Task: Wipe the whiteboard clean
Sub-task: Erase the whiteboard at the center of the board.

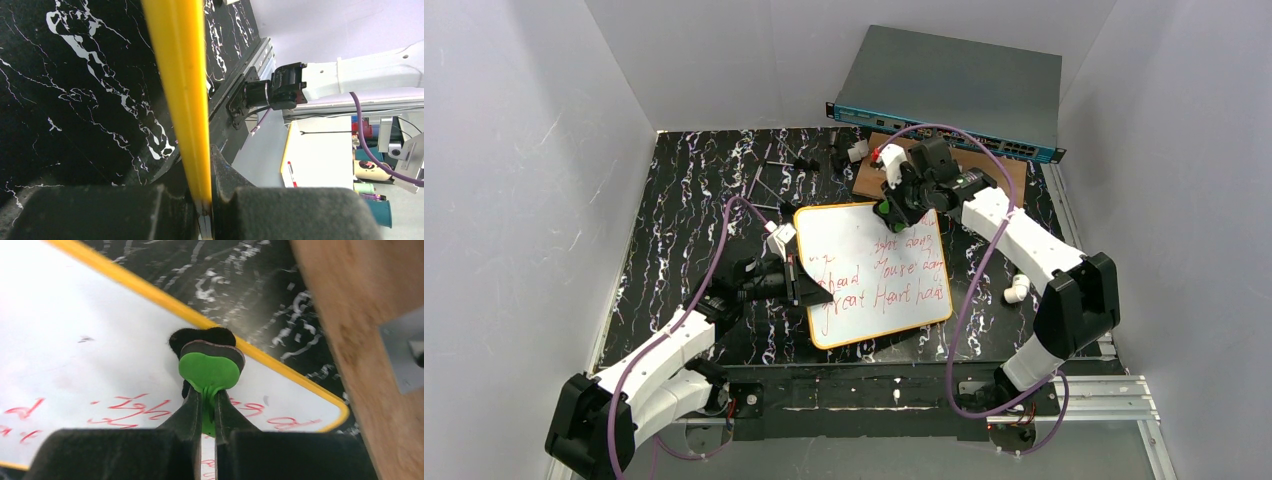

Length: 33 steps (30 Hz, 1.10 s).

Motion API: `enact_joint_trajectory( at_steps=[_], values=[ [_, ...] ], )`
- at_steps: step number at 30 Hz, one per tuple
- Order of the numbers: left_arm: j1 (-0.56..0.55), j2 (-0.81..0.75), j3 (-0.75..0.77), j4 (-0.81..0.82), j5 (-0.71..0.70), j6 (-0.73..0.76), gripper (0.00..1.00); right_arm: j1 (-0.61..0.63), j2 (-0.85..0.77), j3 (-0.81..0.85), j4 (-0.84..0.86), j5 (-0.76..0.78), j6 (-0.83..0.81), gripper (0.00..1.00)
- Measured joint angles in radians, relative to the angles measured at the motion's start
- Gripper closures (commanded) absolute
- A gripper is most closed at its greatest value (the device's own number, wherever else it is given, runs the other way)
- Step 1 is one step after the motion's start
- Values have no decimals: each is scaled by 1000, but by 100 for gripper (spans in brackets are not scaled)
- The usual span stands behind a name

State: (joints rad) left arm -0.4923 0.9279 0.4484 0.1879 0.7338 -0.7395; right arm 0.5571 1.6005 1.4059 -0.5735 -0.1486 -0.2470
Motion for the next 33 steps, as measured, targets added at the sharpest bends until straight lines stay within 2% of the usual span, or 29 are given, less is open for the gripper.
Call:
enact_joint_trajectory(
  at_steps=[4, 7, 11, 16, 18, 22, 24, 27, 33],
  values=[
    [0, 0, -1, 2, 0, -7, 100, 20, 0, 0, -9, -130, -13, 99],
    [0, 0, -6, 7, 0, -10, 100, 27, 0, 0, -10, -145, -9, 99],
    [0, 0, -16, 23, -2, -17, 100, 36, 0, 0, -4, -67, 17, 99],
    [0, -3, -18, 23, -4, -31, 100, 37, -1, -27, 42, 128, 2, 99],
    [0, -3, -30, 34, -3, -42, 100, 34, -3, -48, 58, 141, -27, 99],
    [0, -7, -33, 35, -1, -50, 100, 29, -15, -63, 11, -153, -65, 99],
    [0, -16, -37, 34, 0, -46, 100, 37, -15, -63, -8, -252, -64, 99],
    [0, -21, -43, 36, -4, -47, 100, 44, -15, -63, -2, -186, -25, 99],
    [0, -21, -45, 44, -10, -56, 100, 44, -15, -63, 29, 43, -4, 99]
  ],
)
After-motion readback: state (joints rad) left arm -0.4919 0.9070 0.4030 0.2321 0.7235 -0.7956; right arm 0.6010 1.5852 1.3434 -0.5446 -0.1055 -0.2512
